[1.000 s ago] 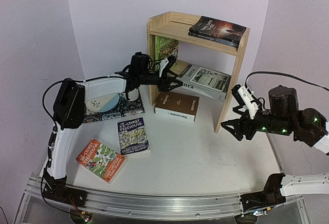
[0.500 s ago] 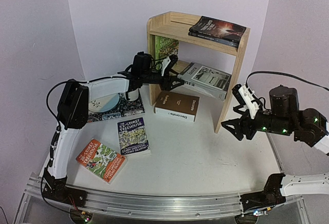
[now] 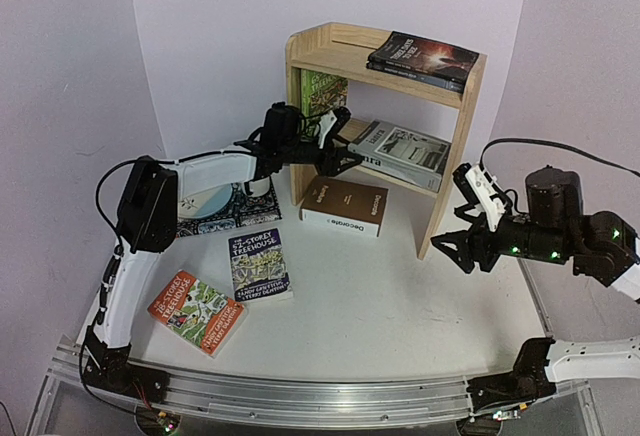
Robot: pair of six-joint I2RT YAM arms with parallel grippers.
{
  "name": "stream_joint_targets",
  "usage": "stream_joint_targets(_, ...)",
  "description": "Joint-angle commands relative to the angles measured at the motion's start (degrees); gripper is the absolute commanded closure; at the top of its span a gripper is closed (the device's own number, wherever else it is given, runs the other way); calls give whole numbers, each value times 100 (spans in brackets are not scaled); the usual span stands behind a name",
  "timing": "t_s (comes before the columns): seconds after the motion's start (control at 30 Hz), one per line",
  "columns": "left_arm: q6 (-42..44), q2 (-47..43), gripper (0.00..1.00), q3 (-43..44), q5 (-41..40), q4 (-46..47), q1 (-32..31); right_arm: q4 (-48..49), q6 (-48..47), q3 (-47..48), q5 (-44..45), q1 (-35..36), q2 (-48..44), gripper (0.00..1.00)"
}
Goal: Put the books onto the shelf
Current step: Adjust the book on the shelf.
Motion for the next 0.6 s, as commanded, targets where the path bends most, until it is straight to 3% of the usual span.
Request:
stream_joint_targets(0.0,-99,163,44,395,4,133,-169,107,54,75,77,9,-86,23)
stream_joint_targets(0.17,-112,108,41,363,126,144,-166,98,56,75,99,9,-105,23)
stream_joint_targets(0.33,-26,-141,29,23,17,164,-167,91,65,70,79,4,-94,23)
stream_joint_targets(0.57,-136,-1045,16,-1118,-426,293,-204,89,78,87,45,9,-95,23)
